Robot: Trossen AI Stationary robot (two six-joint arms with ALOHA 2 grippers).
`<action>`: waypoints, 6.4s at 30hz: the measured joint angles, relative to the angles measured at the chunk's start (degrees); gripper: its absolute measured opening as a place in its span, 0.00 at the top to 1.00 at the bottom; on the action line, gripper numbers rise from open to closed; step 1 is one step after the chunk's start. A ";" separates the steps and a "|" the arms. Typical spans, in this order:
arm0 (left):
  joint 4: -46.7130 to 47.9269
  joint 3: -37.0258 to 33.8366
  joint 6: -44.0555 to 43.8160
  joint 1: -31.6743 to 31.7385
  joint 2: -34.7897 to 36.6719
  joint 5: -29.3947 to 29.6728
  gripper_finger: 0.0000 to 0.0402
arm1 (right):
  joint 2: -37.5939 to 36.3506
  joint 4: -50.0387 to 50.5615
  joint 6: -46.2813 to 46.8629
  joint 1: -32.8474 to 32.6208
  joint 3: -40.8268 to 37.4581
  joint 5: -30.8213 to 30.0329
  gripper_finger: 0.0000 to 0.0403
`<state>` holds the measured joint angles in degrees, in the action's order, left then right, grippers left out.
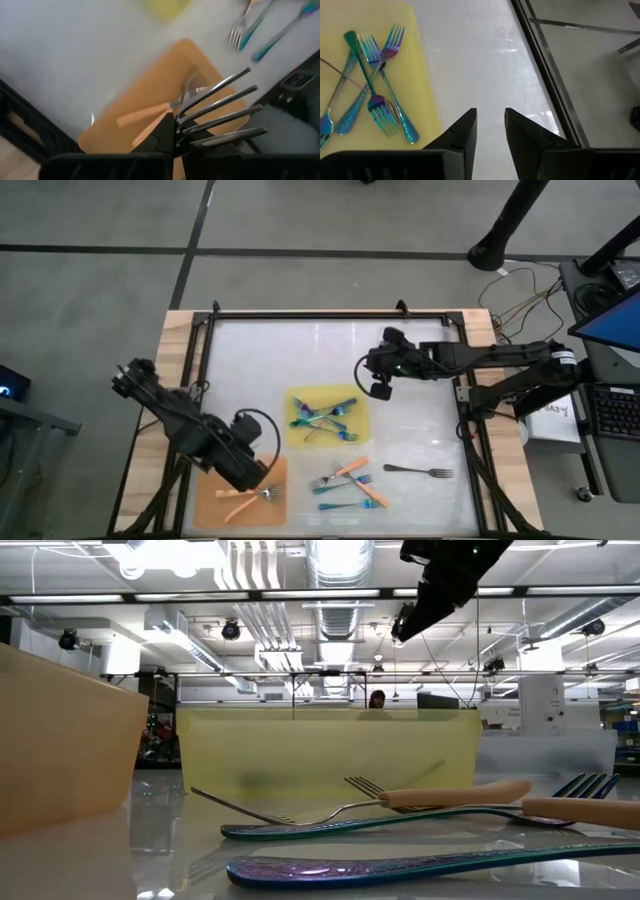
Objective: Sort silverware by color (type)
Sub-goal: Put the orange fork into the orange bin, then put the black fork into the transparent bin, then put the top orange fork into the orange bin
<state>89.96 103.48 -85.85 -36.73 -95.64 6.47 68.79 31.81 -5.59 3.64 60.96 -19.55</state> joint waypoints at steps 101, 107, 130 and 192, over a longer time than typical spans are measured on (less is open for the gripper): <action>-25.60 0.70 43.19 -2.37 -12.32 21.56 0.88 | 26.00 20.35 62.80 -51.90 -4.99 17.40 0.79; -27.25 2.87 43.17 -0.80 -12.25 26.64 0.88 | 28.82 20.40 58.05 -52.02 -5.01 14.29 0.80; -28.36 4.87 23.86 0.06 -12.67 53.84 0.88 | 14.24 30.18 41.26 -38.32 -3.30 13.91 0.98; -12.47 -30.91 -6.04 -3.74 7.34 42.50 0.91 | -3.88 27.13 19.89 7.78 -3.13 25.54 0.75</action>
<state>77.50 72.57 -91.89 -40.47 -88.30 48.97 64.92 58.94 14.30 11.42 57.82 5.99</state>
